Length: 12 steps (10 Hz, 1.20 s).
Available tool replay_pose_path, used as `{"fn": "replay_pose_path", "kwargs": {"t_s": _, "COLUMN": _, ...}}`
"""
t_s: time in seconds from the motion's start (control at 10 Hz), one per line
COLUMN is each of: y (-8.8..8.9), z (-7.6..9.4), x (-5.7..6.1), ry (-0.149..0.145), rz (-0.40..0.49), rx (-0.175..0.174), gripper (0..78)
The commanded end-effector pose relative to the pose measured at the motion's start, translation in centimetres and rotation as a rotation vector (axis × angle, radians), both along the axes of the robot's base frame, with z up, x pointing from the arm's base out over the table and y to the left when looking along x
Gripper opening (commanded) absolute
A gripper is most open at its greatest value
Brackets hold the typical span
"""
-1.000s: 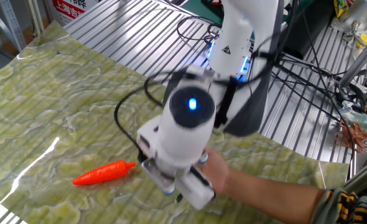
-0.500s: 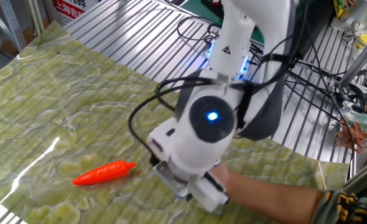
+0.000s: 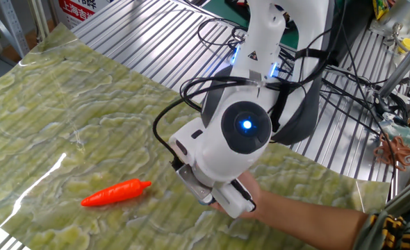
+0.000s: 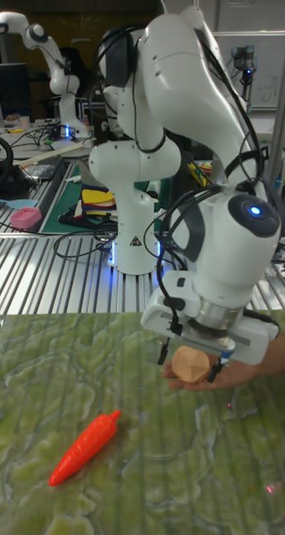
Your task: Receive something handed over by a human
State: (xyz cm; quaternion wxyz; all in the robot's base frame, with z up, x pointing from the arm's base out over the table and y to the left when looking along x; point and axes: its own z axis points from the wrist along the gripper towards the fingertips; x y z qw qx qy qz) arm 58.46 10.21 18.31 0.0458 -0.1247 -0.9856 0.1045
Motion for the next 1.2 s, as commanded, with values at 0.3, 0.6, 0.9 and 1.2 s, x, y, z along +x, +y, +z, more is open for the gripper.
{"fn": "replay_pose_path", "kwargs": {"t_s": 0.3, "y": 2.4, "z": -0.6, "x": -4.1, "ry": 0.051, "rz": -0.078, "rx": -0.017, "gripper": 77.4}}
{"fn": "replay_pose_path", "kwargs": {"t_s": 0.6, "y": 3.4, "z": -0.3, "x": -5.0, "ry": 0.058, "rz": -0.080, "rx": -0.012, "gripper": 77.4}}
{"fn": "replay_pose_path", "kwargs": {"t_s": 0.9, "y": 3.0, "z": 0.0, "x": -3.5, "ry": 0.046, "rz": -0.008, "rx": 0.004, "gripper": 77.4}}
{"fn": "replay_pose_path", "kwargs": {"t_s": 1.2, "y": 2.9, "z": 0.7, "x": -2.9, "ry": 0.043, "rz": -0.022, "rx": -0.010, "gripper": 77.4}}
